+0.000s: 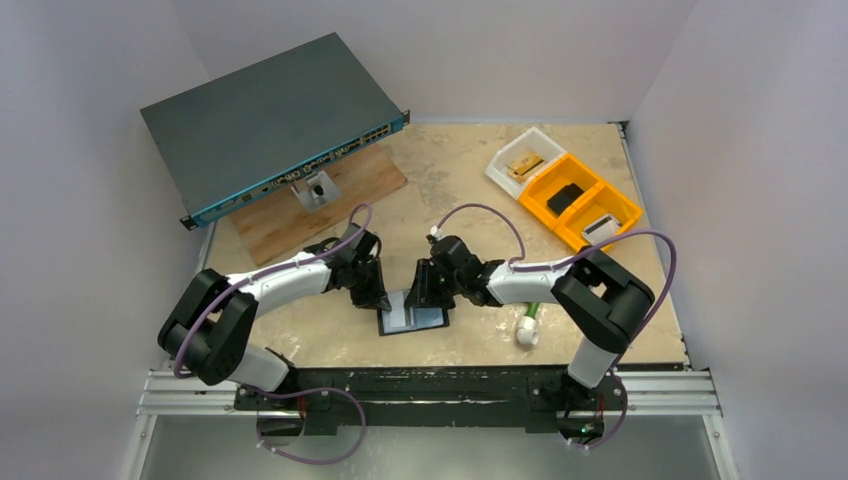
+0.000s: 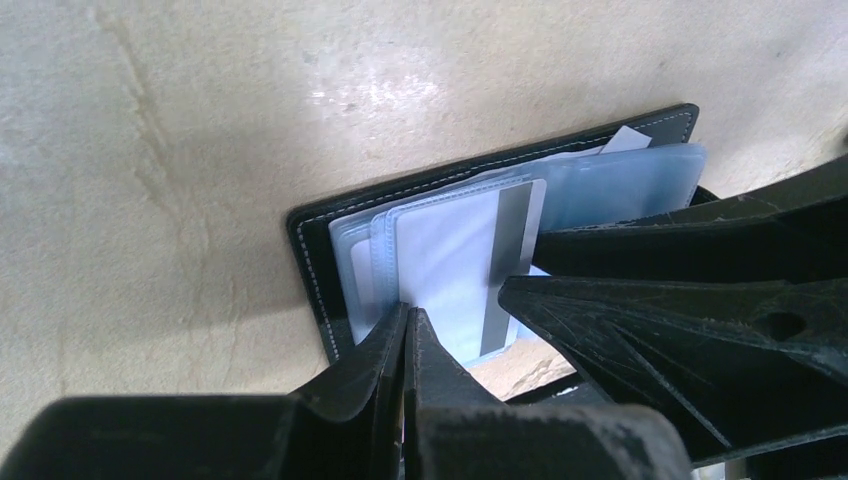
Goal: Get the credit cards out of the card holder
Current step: Remove the credit card from the card holder.
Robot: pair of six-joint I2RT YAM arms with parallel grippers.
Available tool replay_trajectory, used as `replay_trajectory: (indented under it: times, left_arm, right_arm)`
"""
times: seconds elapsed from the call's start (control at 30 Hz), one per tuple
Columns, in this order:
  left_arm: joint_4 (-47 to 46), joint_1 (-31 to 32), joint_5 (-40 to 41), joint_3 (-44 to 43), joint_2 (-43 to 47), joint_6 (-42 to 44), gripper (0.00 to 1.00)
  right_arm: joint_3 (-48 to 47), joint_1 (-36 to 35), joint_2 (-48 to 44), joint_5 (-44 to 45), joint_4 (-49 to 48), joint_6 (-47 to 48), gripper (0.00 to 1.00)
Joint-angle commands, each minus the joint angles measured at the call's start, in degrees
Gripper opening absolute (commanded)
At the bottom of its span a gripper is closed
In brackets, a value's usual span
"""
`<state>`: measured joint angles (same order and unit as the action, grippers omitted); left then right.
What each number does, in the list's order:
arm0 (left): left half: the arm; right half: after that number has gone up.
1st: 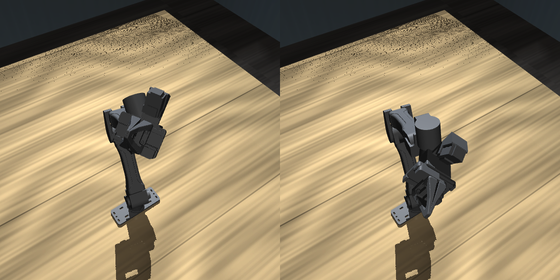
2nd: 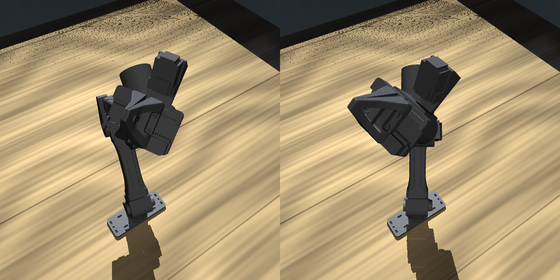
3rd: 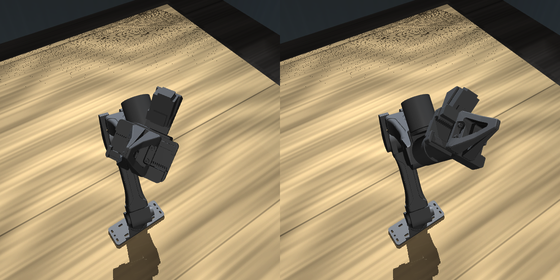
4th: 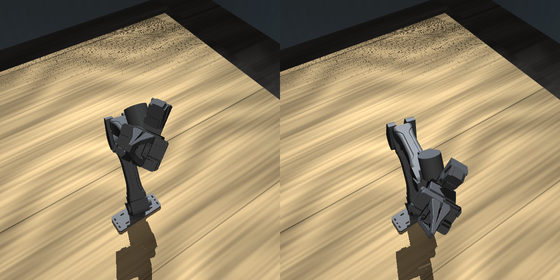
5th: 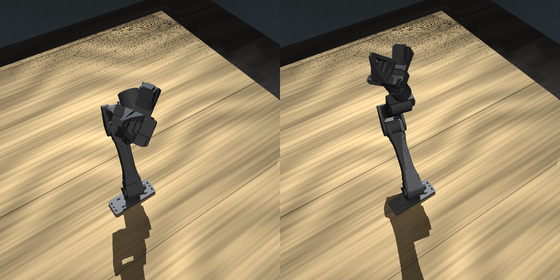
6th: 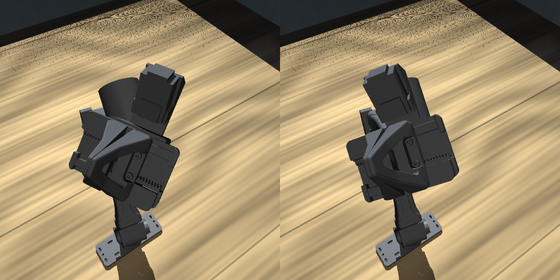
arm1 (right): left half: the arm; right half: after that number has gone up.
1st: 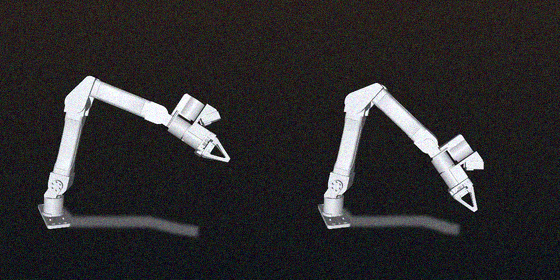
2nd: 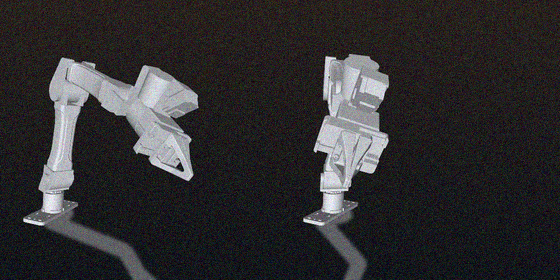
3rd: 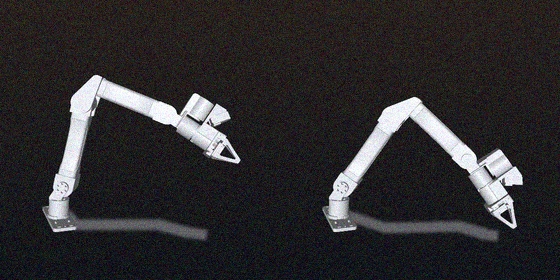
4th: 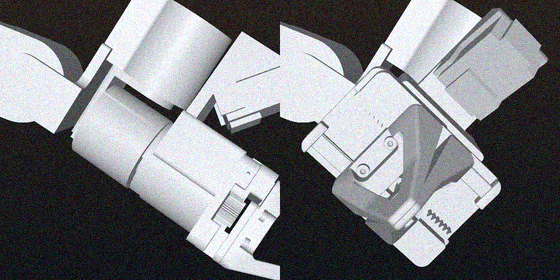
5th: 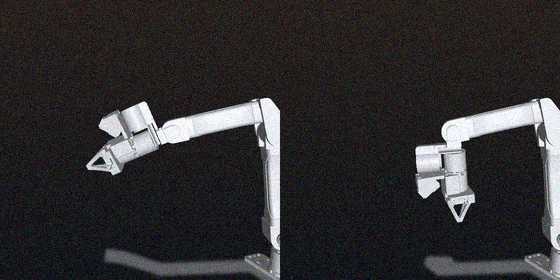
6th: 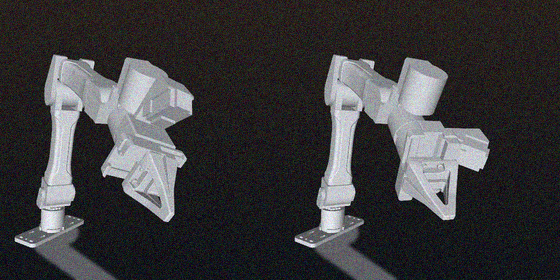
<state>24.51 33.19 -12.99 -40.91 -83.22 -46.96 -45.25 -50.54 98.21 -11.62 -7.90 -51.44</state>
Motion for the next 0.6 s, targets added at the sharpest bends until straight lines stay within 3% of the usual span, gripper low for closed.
replay_trajectory:
  times: [0.0,0.4,0.57]
  left_arm:
    - [-1.1,2.0,2.2,1.0,-3.0,-0.3,0.0]
    - [-1.3,3.2,3.2,0.2,-6.0,-2.0,0.0]
    - [-0.2,3.2,4.7,0.3,-6.6,-2.4,0.0]
  right_arm:
    - [2.3,1.3,2.3,-4.5,-4.1,-1.4,0.29]
    - [7.1,5.3,1.7,-9.8,-10.7,-3.6,0.29]
    - [10.9,8.0,1.5,-14.5,-18.0,-5.9,0.29]
